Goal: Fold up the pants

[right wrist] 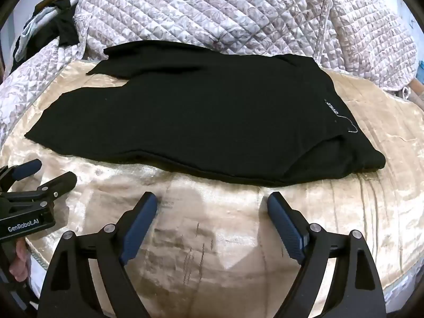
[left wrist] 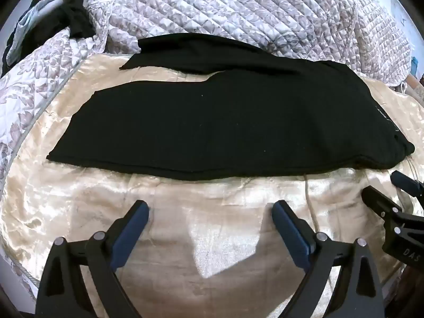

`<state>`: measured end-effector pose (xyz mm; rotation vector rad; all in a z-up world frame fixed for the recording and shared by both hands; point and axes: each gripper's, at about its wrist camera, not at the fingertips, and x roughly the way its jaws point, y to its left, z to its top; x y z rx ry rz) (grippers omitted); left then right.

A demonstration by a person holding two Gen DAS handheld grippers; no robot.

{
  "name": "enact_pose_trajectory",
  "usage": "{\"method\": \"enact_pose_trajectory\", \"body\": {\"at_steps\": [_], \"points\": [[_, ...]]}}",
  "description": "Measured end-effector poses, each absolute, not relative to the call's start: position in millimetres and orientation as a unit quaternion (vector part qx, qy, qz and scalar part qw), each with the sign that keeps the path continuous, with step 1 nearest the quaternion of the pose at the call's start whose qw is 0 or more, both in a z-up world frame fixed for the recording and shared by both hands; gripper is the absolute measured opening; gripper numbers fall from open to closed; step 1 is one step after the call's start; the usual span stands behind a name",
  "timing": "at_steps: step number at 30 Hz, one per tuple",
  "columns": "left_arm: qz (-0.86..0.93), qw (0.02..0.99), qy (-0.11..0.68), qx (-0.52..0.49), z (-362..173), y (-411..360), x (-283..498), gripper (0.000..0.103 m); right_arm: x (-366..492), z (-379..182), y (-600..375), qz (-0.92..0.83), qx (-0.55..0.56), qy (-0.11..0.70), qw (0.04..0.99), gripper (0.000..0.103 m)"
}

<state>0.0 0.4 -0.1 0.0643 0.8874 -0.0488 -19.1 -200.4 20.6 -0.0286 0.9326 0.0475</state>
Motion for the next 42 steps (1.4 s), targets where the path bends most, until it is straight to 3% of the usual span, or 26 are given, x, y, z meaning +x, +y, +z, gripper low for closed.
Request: {"method": "enact_pose_trajectory", "body": {"at_steps": [42], "points": [[-0.023,0.9,0.435,0.031,-4.1,-2.6,-1.0,0.098,-17.8,20.0,-198.7,0.023,-0.014,0.453,0.891,0.088]]}}
